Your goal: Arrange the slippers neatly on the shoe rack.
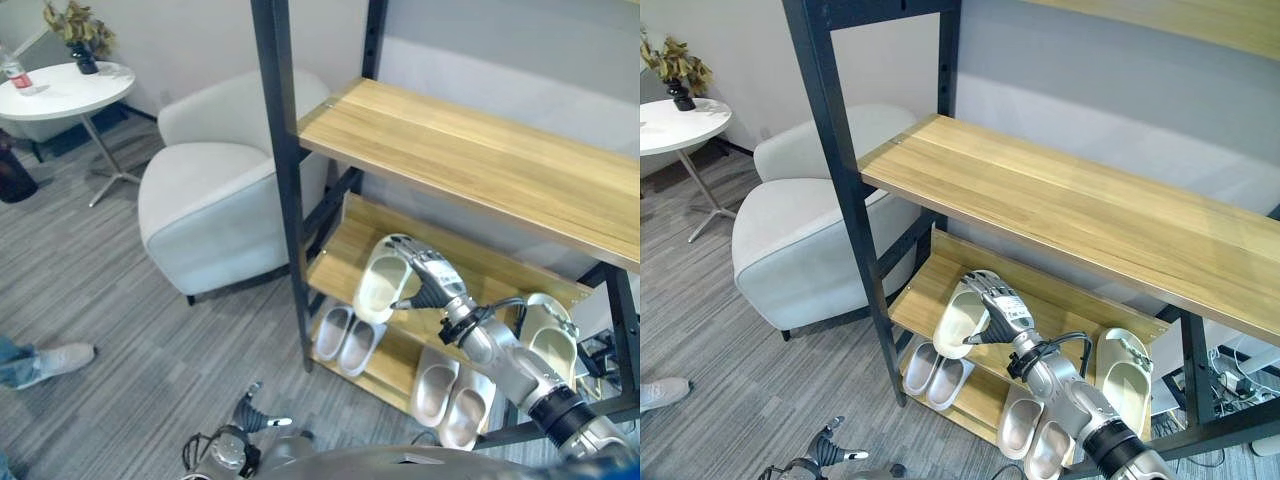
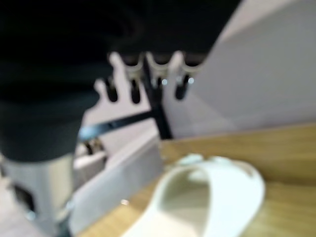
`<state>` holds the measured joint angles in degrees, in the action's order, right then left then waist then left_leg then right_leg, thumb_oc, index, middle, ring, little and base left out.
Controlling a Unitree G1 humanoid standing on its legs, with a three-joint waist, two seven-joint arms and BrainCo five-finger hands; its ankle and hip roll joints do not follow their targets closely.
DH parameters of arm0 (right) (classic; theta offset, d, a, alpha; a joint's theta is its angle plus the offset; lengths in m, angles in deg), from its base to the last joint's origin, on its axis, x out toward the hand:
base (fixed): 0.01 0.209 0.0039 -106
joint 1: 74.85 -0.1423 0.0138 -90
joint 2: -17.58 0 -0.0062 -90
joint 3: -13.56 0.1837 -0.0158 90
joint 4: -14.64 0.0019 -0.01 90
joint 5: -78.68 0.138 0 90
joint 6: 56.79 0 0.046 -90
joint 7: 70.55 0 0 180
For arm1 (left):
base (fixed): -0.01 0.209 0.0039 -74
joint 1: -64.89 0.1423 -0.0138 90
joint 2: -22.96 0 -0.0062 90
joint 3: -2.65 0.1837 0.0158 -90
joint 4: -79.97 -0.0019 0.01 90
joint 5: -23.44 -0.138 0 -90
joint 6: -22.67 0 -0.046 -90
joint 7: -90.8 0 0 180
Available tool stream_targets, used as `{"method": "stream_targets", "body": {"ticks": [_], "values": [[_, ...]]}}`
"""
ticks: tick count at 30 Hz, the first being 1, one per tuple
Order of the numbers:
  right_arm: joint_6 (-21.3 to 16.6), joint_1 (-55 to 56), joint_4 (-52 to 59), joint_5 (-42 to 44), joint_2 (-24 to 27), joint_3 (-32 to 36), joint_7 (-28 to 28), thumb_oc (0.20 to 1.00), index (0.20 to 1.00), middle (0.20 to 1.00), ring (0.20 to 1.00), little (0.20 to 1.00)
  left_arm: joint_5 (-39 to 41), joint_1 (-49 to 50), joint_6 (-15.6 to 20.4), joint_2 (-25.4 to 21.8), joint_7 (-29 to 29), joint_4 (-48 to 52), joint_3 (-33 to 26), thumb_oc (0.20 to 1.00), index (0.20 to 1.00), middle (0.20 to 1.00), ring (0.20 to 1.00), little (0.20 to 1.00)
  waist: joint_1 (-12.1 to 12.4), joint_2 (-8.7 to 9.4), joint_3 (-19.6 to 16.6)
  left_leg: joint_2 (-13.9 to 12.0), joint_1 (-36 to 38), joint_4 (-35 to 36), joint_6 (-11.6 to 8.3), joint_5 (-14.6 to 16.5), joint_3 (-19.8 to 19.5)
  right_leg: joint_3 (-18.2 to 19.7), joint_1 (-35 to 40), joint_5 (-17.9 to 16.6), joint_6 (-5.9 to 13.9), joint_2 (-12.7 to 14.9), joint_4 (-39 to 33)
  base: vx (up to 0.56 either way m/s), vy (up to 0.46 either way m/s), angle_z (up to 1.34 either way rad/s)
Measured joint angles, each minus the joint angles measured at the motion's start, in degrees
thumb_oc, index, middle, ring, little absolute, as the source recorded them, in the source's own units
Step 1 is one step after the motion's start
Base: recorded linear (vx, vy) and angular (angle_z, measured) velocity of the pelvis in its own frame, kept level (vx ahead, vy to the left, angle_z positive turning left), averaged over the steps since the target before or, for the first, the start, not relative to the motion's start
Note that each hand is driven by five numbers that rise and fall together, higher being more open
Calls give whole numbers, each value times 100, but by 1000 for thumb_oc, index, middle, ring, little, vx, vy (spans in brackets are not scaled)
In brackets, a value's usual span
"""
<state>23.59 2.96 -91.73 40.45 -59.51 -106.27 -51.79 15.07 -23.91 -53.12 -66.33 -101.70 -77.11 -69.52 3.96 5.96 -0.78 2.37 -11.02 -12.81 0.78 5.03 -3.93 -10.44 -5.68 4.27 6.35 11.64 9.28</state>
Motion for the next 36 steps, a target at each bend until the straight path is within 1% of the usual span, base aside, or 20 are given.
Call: {"method": "stream_targets", "body": {"ticks": [2, 4, 6, 8, 9, 10, 12, 13, 15, 17, 18, 23, 28, 32, 36], "values": [[93, -349, -558, -26, -91, -22, 84, 1000, 1000, 1000, 1000, 1000, 1, 0, 6, -36, 2, 2, 22, 1000, 1000, 1000, 1000, 1000, 26, 19, 36, 4, -11, 43, -5, -38, -13, -23, -18, -5, -3, 4, -23, -60, -4, 5], [204, -621, -879, -22, -166, -56, 172, 1000, 1000, 1000, 1000, 1000, 2, -10, 8, -78, 7, 4, 89, 1000, 1000, 1000, 1000, 1000, 12, 38, 66, 10, -63, 57, -15, -63, -43, -51, -68, -9, -4, 7, -21, -54, -3, 9], [292, -1032, -1341, -20, -185, -241, 209, 1000, 1000, 1000, 1000, 1000, 4, -32, 14, -127, 11, 5, 216, 1000, 1000, 1000, 1000, 1000, 34, 44, 83, 18, -218, 64, -20, -120, -112, -123, -182, -39, -7, 7, -13, -34, 2, 15], [346, -1202, -1486, -18, -198, -245, 228, 1000, 1000, 1000, 1000, 1000, 15, -70, 15, -128, 13, 5, 229, 1000, 1000, 1000, 1000, 1000, 44, 48, 151, 25, -229, 80, -16, -172, -139, -142, -191, -77, -6, 10, -23, -27, 5, 11], [382, -1312, -1528, -17, -214, -260, 234, 1000, 1000, 1000, 1000, 1000, 32, -61, 15, -131, 13, 6, 234, 1000, 1000, 1000, 1000, 1000, 137, 30, 184, 34, -233, 78, -8, -184, -137, -146, -194, -80, -5, 11, -26, 0, 0, 0], [396, -1392, -1568, -17, -237, -262, 246, 1000, 1000, 1000, 1000, 1000, 39, -65, 15, -128, 13, 7, 237, 1000, 1000, 1000, 1000, 1000, 162, 20, 215, 37, -229, 76, -8, -184, -131, -144, -195, -82, -3, 7, -25, -40, 7, -2], [459, -1676, -1810, -9, -391, -330, 304, 1000, 1000, 1000, 1000, 1000, 55, -115, 16, -132, 12, 9, 246, 1000, 1000, 1000, 1000, 1000, 189, 24, 318, 43, -266, 76, -11, -184, -137, -146, -228, -88, -4, 20, -17, -15, 4, 1], [477, -1776, -1921, -9, -429, -427, 315, 1000, 1000, 1000, 1000, 1000, 70, -128, 16, -134, 12, 9, 250, 1000, 1000, 1000, 1000, 1000, 199, 30, 324, 43, -317, 66, -12, -183, -139, -146, -271, -88, -5, 28, -9, -50, 0, 5], [512, -2052, -2155, -5, -622, -544, 336, 1000, 1000, 1000, 1000, 1000, 107, -249, 16, -138, 12, 27, 258, 1000, 1000, 1000, 1000, 1000, 259, 63, 476, 66, -416, 43, -18, -224, -144, -146, -382, -118, -2, 32, 25, -77, -5, 3], [555, -2195, -2371, 0, -643, -737, 347, 1000, 1000, 1000, 1000, 1000, 112, -328, 17, -141, 11, 46, 327, 1000, 1000, 1000, 1000, 1000, 312, 71, 540, 81, -496, 11, -20, -222, -160, -157, -433, -119, 0, 43, 42, -57, -2, 5], [594, -2331, -2566, -3, -645, -824, 356, 1000, 1000, 1000, 1000, 1000, 140, -392, 21, -158, 7, 95, 422, 1000, 1000, 1000, 1000, 1000, 323, 83, 593, 84, -592, -47, -20, -223, -167, -160, -518, -124, 0, 45, 73, -18, -1, 6], [765, -2793, -3011, -34, -685, -985, 407, 1000, 1000, 1000, 1000, 1000, 280, -527, 27, -160, -9, 155, 455, 1000, 1000, 1000, 1000, 1000, 322, 83, 806, 96, -726, -110, -17, -252, -178, -168, -615, -182, 5, 52, 74, -34, 4, 2], [872, -3025, -3211, -280, -749, -1021, 426, 1000, 1000, 1000, 1000, 1000, 279, -578, 28, -158, -51, 156, 451, 1000, 1000, 1000, 1000, 1000, 312, 89, 817, 94, -787, -132, -44, -233, -168, -154, -676, -195, -5, 52, 67, 1, 5, -1], [1026, -3039, -3258, -439, -846, -1017, 516, 1000, 1000, 1000, 1000, 1000, 279, -598, 28, -150, -64, 149, 447, 1000, 1000, 1000, 1000, 1000, 288, 100, 811, 90, -785, -136, -43, -234, -154, -140, -676, -199, -8, 54, 63, 0, 0, 0], [1085, -3040, -3312, -545, -878, -1016, 560, 1000, 1000, 1000, 1000, 1000, 279, -589, 27, -138, -116, 149, 450, 1000, 1000, 1000, 1000, 1000, 281, 119, 798, 88, -778, -138, -41, -235, -146, -135, -673, -205, -7, 54, 66, 0, 0, 0]]}}
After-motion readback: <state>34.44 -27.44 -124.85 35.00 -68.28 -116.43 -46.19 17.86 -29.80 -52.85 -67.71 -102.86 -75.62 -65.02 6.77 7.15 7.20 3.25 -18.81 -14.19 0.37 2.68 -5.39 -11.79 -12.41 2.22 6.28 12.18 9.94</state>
